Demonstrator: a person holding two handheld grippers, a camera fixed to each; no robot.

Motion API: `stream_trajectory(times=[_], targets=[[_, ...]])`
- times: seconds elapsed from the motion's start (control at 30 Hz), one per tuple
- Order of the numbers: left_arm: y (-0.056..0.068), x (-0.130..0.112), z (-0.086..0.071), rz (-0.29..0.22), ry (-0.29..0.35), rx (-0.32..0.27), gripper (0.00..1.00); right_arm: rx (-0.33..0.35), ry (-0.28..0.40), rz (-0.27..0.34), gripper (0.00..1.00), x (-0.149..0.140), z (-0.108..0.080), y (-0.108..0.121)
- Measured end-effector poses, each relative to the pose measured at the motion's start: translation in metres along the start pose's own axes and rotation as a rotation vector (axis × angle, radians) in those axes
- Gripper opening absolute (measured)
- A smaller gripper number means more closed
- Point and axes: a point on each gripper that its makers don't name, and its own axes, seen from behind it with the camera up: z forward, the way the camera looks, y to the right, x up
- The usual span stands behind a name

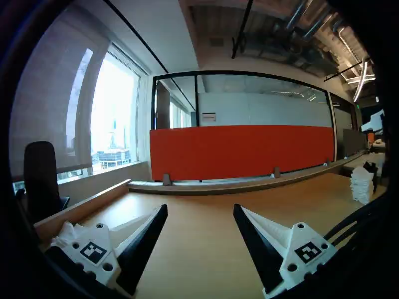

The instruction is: Fold towel

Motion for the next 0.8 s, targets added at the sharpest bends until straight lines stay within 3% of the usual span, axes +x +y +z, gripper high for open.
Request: stream_trajectory(times=[0.3,0.5,0.8], targets=[[0.002,-0.028,-0.005,-0.022,0.011,0.008,0.98,0.002,-0.012,-0.007,0.94,-0.021,0.007,-0.004],[0.003,-0.039,-0.008,-0.008,0.015,0.012,0.98,0.008,-0.014,-0.018,0.94,-0.026,0.009,-0.005],[0.001,-0.052,-0.009,-0.026,0.023,0.017,0.98,-0.015,-0.016,-0.015,0.94,-0.035,0.009,0.003]])
